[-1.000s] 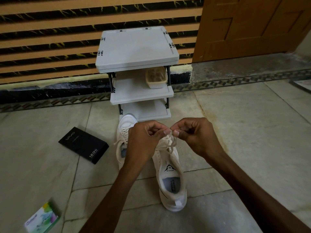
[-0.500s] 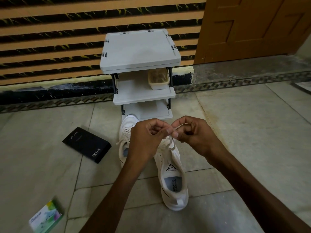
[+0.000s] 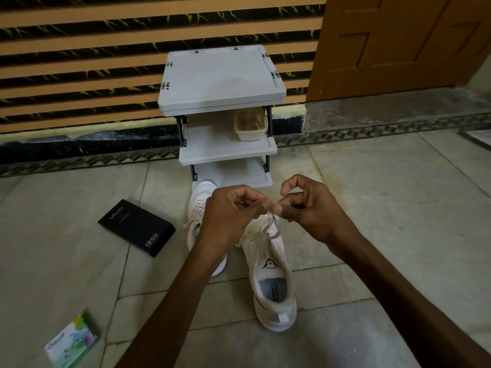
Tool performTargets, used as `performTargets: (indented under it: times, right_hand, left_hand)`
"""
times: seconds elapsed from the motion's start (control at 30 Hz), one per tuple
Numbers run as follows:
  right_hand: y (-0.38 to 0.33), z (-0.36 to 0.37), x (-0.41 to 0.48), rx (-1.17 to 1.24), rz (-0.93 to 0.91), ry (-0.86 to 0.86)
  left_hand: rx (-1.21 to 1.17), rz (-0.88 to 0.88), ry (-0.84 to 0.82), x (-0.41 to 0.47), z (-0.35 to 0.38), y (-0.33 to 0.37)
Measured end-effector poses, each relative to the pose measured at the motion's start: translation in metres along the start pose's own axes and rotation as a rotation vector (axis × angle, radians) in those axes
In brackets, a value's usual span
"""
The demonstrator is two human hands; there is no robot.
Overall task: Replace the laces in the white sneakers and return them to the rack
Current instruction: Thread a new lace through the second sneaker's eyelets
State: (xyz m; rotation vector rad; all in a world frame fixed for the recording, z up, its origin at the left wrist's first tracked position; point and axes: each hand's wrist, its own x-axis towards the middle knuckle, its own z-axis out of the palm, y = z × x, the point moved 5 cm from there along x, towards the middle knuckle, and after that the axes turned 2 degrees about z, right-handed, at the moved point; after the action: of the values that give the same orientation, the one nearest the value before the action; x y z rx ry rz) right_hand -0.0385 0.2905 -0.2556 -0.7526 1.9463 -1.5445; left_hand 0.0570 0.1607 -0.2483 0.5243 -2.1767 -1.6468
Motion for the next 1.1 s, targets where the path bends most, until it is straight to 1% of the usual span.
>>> performTargets:
  times: [0.17,0.2,0.3,0.37,0.53,0.63,0.8,0.87,0.93,1.03,1.1]
  right_hand:
    - [-0.006,0.005,0.0,-0.038,-0.06,-0.037]
    - [-0.004,0.007,-0.001,-0.042,-0.049,-0.068]
    - [0.004,0.014,-0.006,-0.031,0.081,-0.204]
    - [0.006,0.017,-0.008,0.017,0.111,-0.235]
    - [-0.001,0.024,-0.01,0.101,0.099,-0.217]
    - [-0.004,0.027,-0.01,0.043,0.054,-0.18]
    - [-0.01,0.027,-0.008,-0.044,-0.017,-0.108]
    - [-0.014,0.026,-0.006,-0.063,-0.054,-0.091]
    - [-0.022,0.022,-0.002,-0.095,-0.107,-0.088]
    - [-0.039,0.008,0.006,-0.183,-0.167,-0.06]
    - [-0.046,-0.003,0.008,-0.232,-0.173,-0.024]
  left_hand:
    - [-0.04,0.059,-0.012,0.0,0.0,0.005]
    - [-0.033,0.073,-0.005,0.0,-0.001,0.005]
    - [0.016,0.099,0.013,0.001,-0.002,0.006]
    - [0.04,0.101,0.03,0.001,-0.002,0.007]
    - [0.118,0.148,0.077,-0.001,-0.005,0.011]
    - [0.098,0.139,0.069,-0.002,-0.005,0.012]
    - [0.048,0.192,0.017,-0.003,-0.005,0.019]
    - [0.11,0.226,0.072,-0.001,-0.006,0.023]
    - [0.167,0.247,0.174,0.006,-0.009,0.03]
    - [0.138,0.236,0.316,0.03,-0.019,0.034]
    - [0.146,0.218,0.403,0.052,-0.027,0.028]
